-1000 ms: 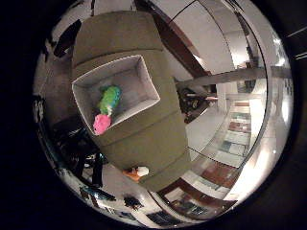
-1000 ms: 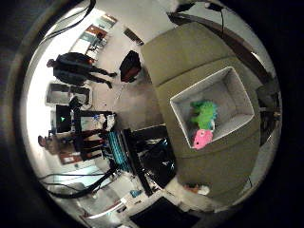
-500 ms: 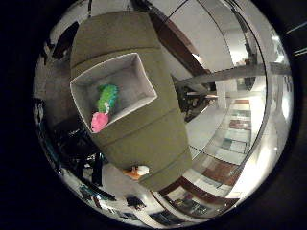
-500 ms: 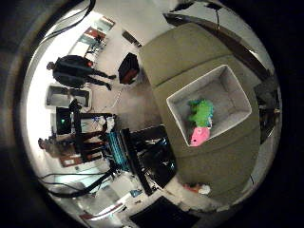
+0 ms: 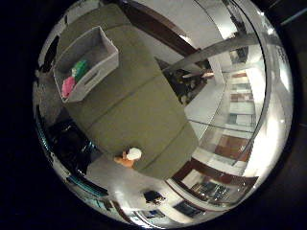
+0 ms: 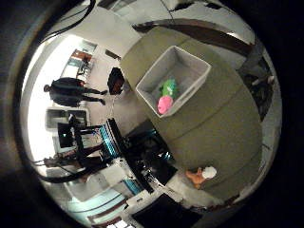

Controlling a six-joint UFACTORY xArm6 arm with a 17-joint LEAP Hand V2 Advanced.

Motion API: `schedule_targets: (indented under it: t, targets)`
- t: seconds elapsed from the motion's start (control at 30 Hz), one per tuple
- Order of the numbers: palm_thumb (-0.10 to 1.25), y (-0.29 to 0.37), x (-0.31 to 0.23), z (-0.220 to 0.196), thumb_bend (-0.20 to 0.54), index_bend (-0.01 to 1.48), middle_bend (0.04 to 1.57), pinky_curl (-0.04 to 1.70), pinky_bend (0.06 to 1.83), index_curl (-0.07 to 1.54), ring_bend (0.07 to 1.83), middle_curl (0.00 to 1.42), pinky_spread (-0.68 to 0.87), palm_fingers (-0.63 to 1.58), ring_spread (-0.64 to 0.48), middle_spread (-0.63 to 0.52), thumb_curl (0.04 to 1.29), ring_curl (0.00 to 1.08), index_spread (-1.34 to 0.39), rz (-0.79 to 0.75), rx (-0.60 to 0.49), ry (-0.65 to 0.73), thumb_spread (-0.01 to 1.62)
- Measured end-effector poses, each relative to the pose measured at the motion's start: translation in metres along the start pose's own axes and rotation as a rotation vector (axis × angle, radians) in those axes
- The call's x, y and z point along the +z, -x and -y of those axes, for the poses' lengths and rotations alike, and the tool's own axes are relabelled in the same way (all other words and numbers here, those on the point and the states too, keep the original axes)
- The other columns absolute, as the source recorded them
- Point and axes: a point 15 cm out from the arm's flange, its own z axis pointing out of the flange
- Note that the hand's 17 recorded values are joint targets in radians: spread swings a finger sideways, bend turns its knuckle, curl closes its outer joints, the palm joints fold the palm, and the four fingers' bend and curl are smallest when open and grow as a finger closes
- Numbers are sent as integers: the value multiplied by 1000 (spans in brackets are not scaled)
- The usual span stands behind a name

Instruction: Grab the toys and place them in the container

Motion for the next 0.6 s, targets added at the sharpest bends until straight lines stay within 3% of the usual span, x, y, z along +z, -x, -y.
schedule_targets:
  t: [0.6]
  targets:
    - [507, -65, 99, -208, -25, 171, 187, 201, 467, 293, 276, 304, 262, 28, 73, -2, 292, 272, -414, 149, 172, 98, 1004]
